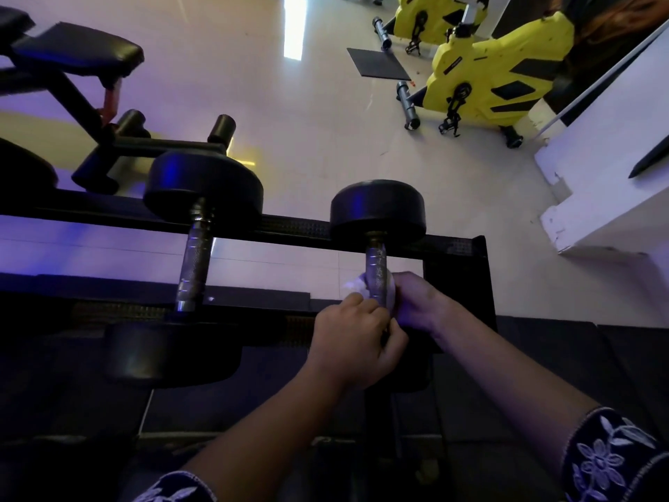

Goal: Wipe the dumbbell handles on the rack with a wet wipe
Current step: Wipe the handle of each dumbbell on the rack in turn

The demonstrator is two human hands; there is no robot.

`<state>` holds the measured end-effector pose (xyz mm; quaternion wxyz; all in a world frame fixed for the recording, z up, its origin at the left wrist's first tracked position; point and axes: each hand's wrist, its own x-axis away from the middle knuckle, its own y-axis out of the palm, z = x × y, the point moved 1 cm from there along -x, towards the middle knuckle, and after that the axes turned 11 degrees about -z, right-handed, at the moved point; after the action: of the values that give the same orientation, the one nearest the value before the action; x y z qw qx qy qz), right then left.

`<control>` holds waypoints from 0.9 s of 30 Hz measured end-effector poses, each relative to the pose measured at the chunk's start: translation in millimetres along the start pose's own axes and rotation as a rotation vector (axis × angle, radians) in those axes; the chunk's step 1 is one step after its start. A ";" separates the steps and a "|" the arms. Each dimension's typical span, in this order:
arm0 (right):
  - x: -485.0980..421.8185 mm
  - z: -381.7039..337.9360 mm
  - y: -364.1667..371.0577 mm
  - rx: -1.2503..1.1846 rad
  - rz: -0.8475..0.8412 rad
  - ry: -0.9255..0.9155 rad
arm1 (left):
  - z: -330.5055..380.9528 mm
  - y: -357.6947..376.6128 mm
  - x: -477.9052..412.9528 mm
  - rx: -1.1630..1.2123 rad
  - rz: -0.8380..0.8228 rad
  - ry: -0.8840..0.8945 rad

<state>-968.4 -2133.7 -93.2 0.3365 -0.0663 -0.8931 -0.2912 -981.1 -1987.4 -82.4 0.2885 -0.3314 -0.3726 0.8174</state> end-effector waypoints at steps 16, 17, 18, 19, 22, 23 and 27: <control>44.9 -7.4 -3.6 0.480 0.222 -0.194 | -3.1 3.7 -0.1 0.014 0.019 -0.013; 38.8 -16.8 -0.5 0.460 0.278 -0.268 | -2.9 4.1 -0.4 0.015 0.024 -0.014; 31.3 -25.6 4.7 0.484 0.343 -0.349 | -2.2 4.2 -0.2 0.018 0.027 -0.017; 25.6 -31.8 10.7 0.584 0.423 -0.438 | -1.8 4.5 0.1 0.019 0.029 -0.019; 30.5 -22.1 29.9 1.193 0.663 -0.693 | -3.0 5.2 0.3 0.016 0.021 -0.009; 36.6 -10.9 33.1 1.358 0.693 -0.723 | -3.4 5.1 0.3 0.021 0.023 -0.004; 46.6 -1.5 29.9 1.288 0.688 -0.664 | -3.7 5.3 2.0 0.040 0.047 -0.002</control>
<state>-993.8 -2113.6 -48.2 0.0964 -0.2136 -0.8686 0.4365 -980.7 -1987.4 -89.1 0.2757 -0.3335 -0.3486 0.8314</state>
